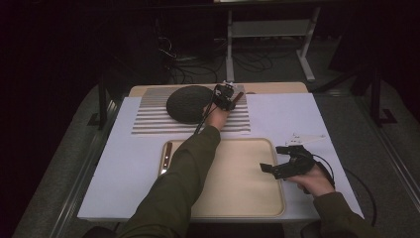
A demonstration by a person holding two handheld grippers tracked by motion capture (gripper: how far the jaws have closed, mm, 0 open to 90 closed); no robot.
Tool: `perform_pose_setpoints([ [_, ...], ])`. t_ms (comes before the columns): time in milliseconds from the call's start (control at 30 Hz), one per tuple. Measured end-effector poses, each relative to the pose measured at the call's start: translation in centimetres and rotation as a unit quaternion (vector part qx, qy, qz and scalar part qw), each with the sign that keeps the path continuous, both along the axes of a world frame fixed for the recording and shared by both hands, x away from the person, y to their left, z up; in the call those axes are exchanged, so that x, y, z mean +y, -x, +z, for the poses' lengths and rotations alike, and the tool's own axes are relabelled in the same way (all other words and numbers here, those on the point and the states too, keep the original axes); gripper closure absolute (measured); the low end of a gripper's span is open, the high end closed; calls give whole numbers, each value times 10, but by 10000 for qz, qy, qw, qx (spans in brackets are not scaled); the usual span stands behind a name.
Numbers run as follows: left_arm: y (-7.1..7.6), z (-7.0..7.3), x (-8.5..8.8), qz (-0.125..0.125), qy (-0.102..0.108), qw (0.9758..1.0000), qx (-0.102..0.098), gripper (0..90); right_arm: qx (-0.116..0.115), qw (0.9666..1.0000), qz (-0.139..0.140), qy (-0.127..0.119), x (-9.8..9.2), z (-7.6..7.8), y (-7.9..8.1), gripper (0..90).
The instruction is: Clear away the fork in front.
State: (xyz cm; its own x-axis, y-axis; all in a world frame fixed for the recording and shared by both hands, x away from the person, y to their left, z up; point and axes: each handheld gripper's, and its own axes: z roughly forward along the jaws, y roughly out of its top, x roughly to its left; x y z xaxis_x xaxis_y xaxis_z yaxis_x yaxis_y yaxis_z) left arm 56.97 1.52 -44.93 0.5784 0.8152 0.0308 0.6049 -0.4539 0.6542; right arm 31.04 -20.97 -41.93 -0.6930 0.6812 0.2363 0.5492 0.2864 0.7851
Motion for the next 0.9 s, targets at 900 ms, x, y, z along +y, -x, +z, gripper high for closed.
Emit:
perform_pose_setpoints([
  [900,4,21,11,-276,315,9991,38,783,4,10000,-8,-1,0,0,0,28],
])
